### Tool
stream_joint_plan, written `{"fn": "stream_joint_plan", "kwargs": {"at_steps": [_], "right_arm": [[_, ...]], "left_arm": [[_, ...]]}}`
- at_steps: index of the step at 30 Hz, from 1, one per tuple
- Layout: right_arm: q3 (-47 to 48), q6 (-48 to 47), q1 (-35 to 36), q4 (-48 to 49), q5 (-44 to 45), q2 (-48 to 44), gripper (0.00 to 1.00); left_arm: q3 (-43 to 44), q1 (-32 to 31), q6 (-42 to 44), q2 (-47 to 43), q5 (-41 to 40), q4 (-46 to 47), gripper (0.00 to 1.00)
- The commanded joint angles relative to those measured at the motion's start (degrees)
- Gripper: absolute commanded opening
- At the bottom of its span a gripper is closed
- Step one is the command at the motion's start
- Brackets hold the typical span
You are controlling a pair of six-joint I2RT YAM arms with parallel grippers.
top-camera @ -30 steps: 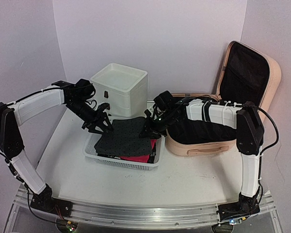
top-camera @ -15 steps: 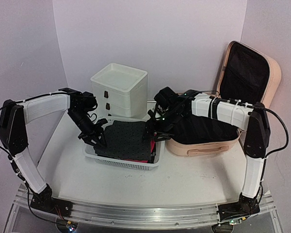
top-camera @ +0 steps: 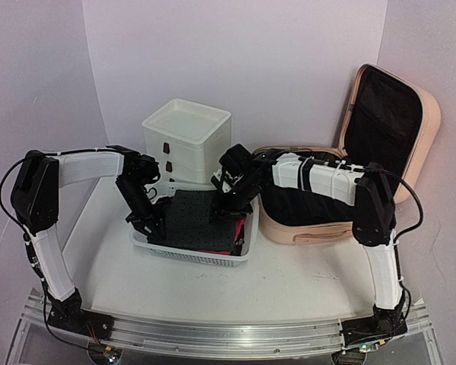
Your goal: Open, take out, and arrange the luggage
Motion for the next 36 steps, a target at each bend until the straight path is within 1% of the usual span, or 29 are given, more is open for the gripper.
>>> {"fn": "stream_joint_plan", "kwargs": {"at_steps": [1,3,5,7,9,11,15,16,18,20,22,23,25,26,28,30,31,33,36], "right_arm": [[-1.15,-1.88,-0.39,0.53,9.93,1.8,0.37],[-1.88,-1.58,-0.37,0.3,10.16,1.54,0.38],[-0.58,-1.17,-0.29,-0.28,7.84,1.96,0.4],[0.84,-0.39,-0.31,-0.46,3.65,2.97,0.43],[2.15,-0.01,0.19,-0.93,1.28,3.41,0.46],[3.23,-0.66,0.54,-2.07,2.14,1.96,0.52],[6.4,-2.06,0.35,-3.48,5.33,-3.62,0.71],[7.34,-2.49,0.24,-3.89,6.25,-4.83,0.74],[9.02,-2.95,-0.42,-5.34,8.43,-6.92,0.78],[9.7,-3.22,-1.38,-7.1,10.77,-9.22,0.8],[9.46,-3.84,-2.5,-8.97,13.14,-11.85,0.82],[9.21,-4.1,-3.22,-10.21,14.61,-13.2,0.83],[8.37,-4.52,-5.09,-12.53,16.64,-16.58,0.85],[7.72,-4.54,-6.61,-13.66,17.82,-19.01,0.86],[6.42,-4.66,-9.02,-15.2,19.15,-23.24,0.89],[5.1,-4.97,-11.16,-16.02,22.54,-28.06,0.95],[4.65,-5.36,-12.07,-16.24,24.23,-30.14,0.98],[4.83,-6.41,-13.21,-17.1,28.36,-33.94,0.98],[7.12,-8.51,-13.37,-18.7,34.98,-38.06,0.98]], "left_arm": [[0.75,0.28,1.27,-0.48,-7.14,-0.16,0.28],[0.92,0.29,0.68,-1.49,-8.37,0.26,0.29],[0.79,0.49,-0.28,-2.93,-10.63,0.34,0.31],[-0.75,1.31,-1.71,-4.58,-13.17,0.57,0.34],[-3.2,2.93,-2.07,-6.0,-14.43,0.83,0.34],[-5.49,5.12,-1.25,-7.66,-15.85,1.17,0.34],[-8.08,11.51,0.87,-9.48,-17.71,1.18,0.38],[-8.33,13.64,1.25,-9.45,-18.42,1.14,0.39],[-8.53,16.06,1.88,-9.04,-20.02,1.04,0.41],[-8.27,18.44,1.94,-8.71,-22.81,0.96,0.42],[-7.73,21.32,1.89,-9.07,-23.97,0.89,0.42],[-7.21,22.5,1.81,-9.53,-24.83,0.94,0.45],[-5.44,24.06,1.76,-11.13,-26.02,0.74,0.54],[-4.23,24.26,1.12,-12.81,-26.91,0.53,0.6],[-0.83,24.28,-0.33,-16.26,-25.1,0.29,0.67],[3.49,24.28,-2.37,-20.13,-21.72,0.7,0.75],[6.08,24.28,-2.94,-21.74,-20.05,1.08,0.78],[13.71,24.2,-3.09,-24.19,-17.19,1.77,0.82],[23.2,24.15,-3.51,-25.84,-14.3,3.53,0.87]]}}
